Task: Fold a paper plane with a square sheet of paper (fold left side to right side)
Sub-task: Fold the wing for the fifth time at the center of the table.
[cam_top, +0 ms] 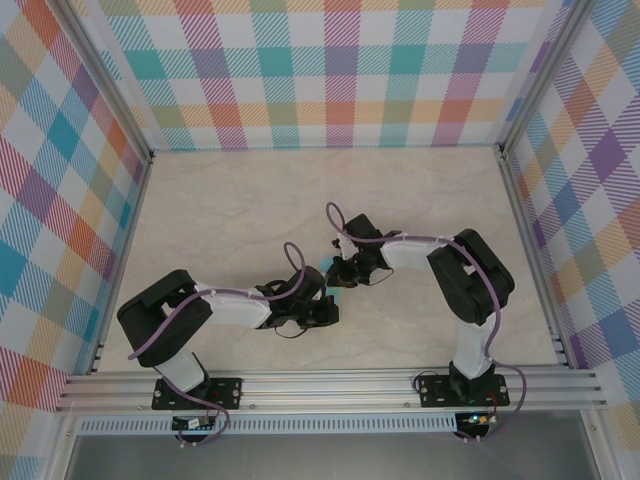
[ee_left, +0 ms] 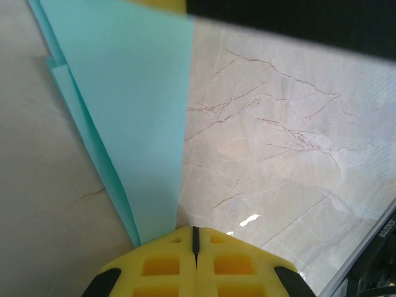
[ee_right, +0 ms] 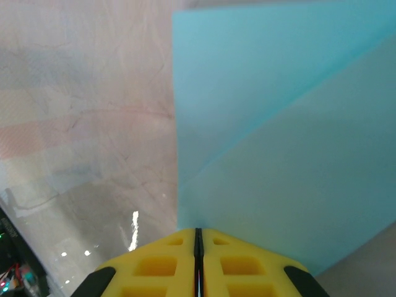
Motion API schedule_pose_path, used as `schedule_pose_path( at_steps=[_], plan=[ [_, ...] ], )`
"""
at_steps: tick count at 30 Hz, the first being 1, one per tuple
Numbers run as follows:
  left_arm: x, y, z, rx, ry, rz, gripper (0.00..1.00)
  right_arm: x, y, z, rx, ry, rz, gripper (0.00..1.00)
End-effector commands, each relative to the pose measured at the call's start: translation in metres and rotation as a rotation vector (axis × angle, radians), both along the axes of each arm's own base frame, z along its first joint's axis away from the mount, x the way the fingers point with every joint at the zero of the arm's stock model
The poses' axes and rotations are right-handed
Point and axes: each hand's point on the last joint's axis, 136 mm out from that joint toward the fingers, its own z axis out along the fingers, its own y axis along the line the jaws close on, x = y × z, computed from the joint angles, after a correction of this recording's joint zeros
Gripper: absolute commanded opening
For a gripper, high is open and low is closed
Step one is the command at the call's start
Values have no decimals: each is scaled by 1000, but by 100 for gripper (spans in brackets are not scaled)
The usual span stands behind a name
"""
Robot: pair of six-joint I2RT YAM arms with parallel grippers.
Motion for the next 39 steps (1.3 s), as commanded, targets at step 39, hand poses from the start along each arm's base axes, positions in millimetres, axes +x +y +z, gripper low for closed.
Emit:
schedule_pose_path(
  at_steps=[39],
  plan=[
    [-23,21,-18,30,54,21,7,116,-55,-10,-48,-90,-87,11]
  ],
)
